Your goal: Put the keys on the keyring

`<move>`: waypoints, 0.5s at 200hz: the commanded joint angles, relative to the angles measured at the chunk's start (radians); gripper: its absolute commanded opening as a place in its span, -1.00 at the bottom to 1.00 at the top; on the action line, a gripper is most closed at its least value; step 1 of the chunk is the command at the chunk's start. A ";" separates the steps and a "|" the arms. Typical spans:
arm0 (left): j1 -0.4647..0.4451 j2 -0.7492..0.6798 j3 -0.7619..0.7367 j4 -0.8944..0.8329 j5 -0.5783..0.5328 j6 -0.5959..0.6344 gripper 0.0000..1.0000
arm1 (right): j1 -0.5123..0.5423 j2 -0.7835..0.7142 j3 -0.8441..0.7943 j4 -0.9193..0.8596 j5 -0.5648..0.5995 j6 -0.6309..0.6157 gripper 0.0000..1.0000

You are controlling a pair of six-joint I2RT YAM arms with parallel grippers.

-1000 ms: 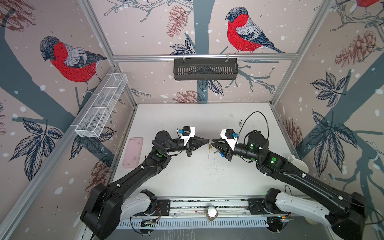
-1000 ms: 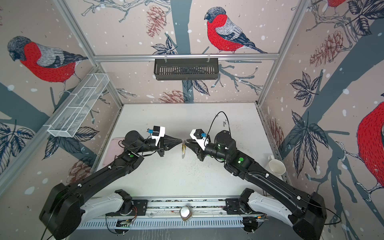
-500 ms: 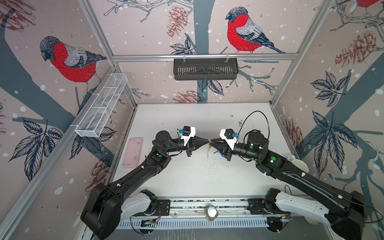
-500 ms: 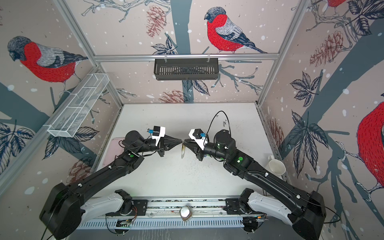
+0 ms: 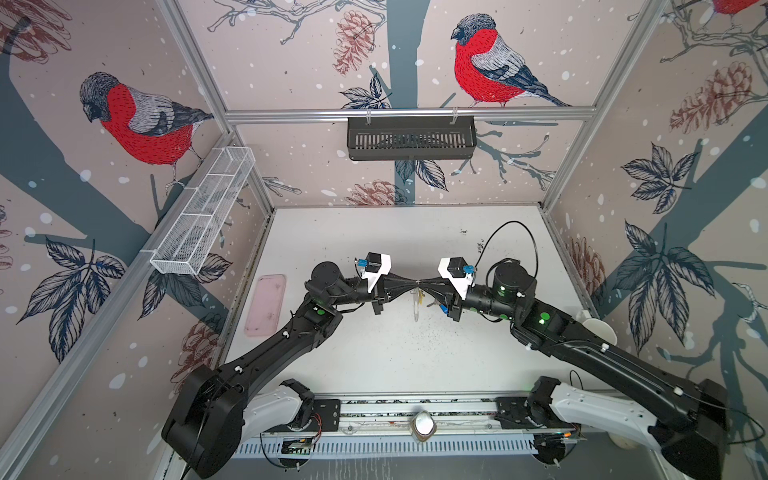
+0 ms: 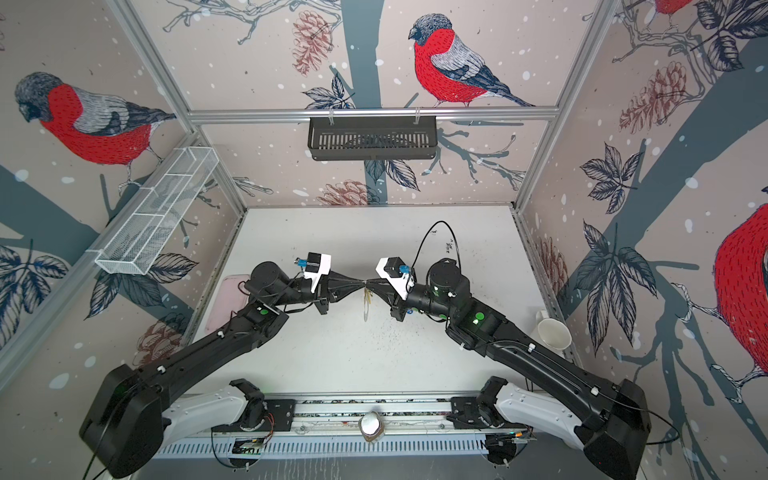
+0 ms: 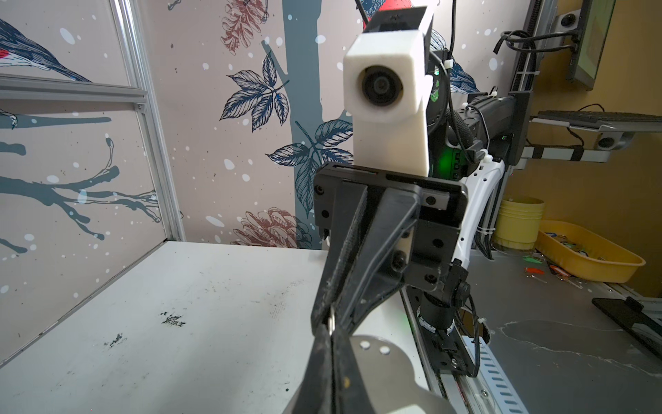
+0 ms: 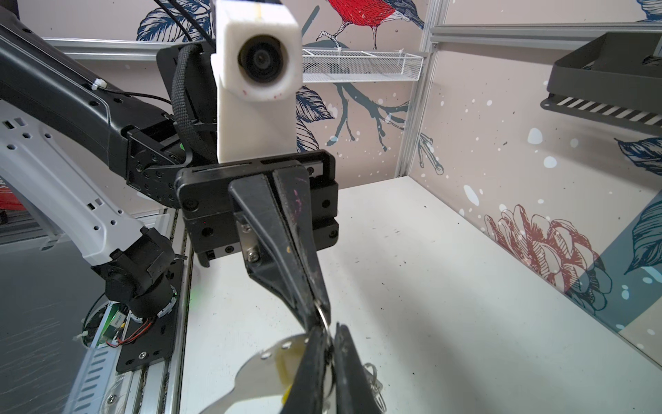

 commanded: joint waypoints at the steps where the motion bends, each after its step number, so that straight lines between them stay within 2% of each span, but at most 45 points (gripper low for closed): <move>1: 0.000 -0.004 -0.002 0.082 0.014 -0.007 -1.00 | 0.005 0.006 0.009 0.024 -0.012 -0.017 -0.72; 57: 0.001 -0.026 -0.030 0.141 -0.001 -0.032 -1.00 | 0.005 0.001 0.004 0.019 -0.001 -0.013 -0.70; 100: 0.000 -0.035 -0.039 0.151 -0.004 -0.038 -1.00 | 0.005 -0.018 -0.006 0.021 0.014 -0.004 -0.57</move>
